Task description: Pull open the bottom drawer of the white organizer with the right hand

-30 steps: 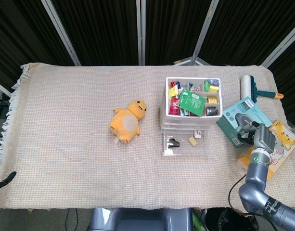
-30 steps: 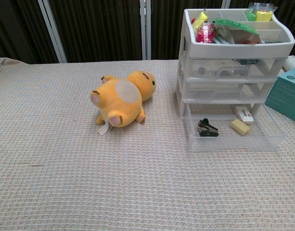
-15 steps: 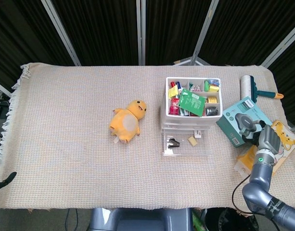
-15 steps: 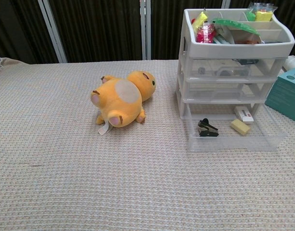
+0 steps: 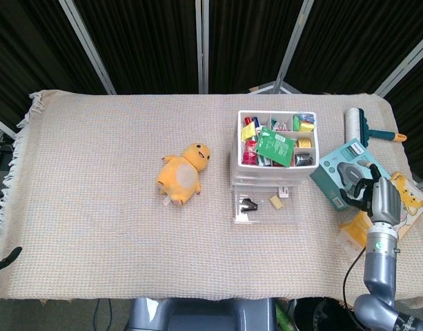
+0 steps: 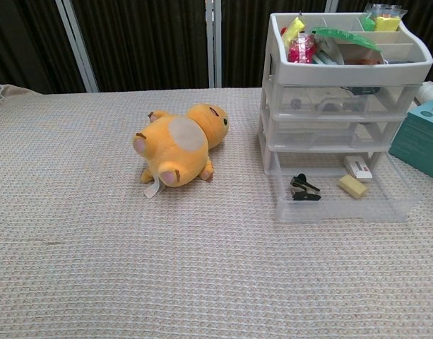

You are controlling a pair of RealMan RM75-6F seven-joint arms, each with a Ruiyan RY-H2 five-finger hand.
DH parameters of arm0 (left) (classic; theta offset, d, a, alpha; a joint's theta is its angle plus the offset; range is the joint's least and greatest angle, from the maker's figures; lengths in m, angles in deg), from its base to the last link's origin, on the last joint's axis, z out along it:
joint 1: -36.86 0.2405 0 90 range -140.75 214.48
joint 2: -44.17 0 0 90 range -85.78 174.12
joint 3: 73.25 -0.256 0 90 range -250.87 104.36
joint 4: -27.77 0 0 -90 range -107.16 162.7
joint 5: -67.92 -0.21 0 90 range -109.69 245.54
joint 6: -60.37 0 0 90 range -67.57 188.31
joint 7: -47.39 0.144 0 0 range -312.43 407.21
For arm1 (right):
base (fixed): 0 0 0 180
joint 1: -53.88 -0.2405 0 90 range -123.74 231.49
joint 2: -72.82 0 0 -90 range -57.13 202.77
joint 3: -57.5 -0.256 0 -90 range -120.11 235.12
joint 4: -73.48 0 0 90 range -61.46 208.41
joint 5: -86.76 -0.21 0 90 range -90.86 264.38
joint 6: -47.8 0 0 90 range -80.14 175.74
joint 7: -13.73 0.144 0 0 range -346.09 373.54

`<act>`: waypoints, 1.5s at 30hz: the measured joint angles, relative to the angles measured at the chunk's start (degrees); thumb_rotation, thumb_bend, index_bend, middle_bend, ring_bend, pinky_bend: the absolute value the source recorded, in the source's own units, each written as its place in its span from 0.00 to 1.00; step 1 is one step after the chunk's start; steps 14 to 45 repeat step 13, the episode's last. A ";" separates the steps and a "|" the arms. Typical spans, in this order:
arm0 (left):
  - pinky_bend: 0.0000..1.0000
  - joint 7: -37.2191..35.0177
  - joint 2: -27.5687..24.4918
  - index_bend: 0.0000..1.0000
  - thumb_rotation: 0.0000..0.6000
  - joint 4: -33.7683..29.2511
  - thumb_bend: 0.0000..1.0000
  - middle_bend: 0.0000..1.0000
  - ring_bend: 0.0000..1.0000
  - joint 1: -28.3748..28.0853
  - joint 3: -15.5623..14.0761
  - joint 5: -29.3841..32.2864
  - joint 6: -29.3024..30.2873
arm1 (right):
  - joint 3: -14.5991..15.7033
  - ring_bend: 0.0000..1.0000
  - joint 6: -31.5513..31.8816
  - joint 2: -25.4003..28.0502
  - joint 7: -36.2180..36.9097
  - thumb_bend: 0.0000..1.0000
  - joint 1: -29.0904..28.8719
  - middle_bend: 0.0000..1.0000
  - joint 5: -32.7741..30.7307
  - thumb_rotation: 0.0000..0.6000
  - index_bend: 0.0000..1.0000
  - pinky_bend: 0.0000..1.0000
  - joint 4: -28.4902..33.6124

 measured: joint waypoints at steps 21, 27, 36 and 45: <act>0.00 -2.20 1.36 0.00 1.00 2.83 0.06 0.00 0.00 -1.00 0.63 3.62 -3.67 | 14.16 0.00 -1.39 5.99 12.79 0.10 4.75 0.00 34.00 1.00 0.00 0.00 -6.72; 0.00 -2.20 1.36 0.00 1.00 2.83 0.06 0.00 0.00 -1.00 0.63 3.62 -3.67 | 14.16 0.00 -1.39 5.99 12.79 0.10 4.75 0.00 34.00 1.00 0.00 0.00 -6.72; 0.00 -2.20 1.36 0.00 1.00 2.83 0.06 0.00 0.00 -1.00 0.63 3.62 -3.67 | 14.16 0.00 -1.39 5.99 12.79 0.10 4.75 0.00 34.00 1.00 0.00 0.00 -6.72; 0.00 -2.20 1.36 0.00 1.00 2.83 0.06 0.00 0.00 -1.00 0.63 3.62 -3.67 | 14.16 0.00 -1.39 5.99 12.79 0.10 4.75 0.00 34.00 1.00 0.00 0.00 -6.72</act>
